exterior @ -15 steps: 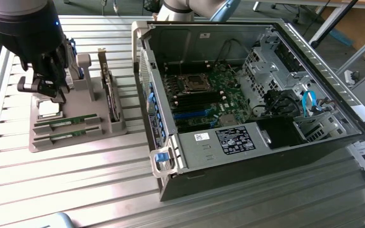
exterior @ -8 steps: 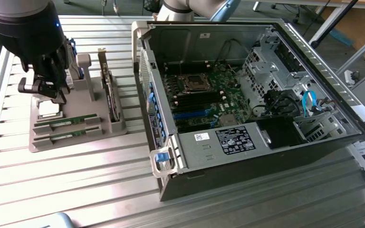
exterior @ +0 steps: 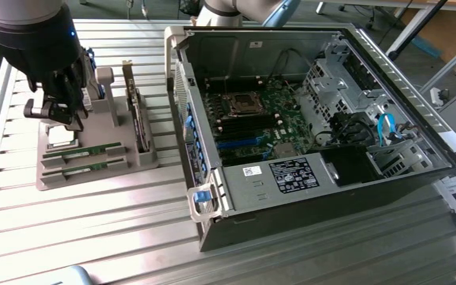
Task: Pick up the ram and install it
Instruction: 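Pick up the ram and move it above insertion slot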
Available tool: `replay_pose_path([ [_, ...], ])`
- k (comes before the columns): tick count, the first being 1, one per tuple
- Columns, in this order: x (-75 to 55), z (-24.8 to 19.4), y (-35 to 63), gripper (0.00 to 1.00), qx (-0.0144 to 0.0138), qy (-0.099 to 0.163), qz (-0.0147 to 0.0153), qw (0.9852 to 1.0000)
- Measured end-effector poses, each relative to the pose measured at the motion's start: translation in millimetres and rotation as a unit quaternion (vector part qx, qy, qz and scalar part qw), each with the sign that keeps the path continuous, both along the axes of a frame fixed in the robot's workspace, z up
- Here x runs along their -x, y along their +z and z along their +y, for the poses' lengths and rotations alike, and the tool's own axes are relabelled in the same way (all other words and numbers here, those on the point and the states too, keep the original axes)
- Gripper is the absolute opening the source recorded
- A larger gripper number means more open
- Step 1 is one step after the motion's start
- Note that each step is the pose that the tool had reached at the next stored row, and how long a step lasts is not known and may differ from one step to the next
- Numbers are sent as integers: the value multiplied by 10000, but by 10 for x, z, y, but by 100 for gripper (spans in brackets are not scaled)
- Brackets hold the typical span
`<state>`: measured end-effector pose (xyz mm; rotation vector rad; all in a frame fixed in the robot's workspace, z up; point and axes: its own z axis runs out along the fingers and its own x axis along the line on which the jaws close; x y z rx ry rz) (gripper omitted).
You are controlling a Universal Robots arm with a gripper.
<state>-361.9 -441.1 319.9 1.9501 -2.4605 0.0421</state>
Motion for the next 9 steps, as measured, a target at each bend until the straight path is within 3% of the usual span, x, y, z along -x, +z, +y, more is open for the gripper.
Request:
replay_pose_path([
  [9,0,-1,-32,30,0,0,1,10000],
])
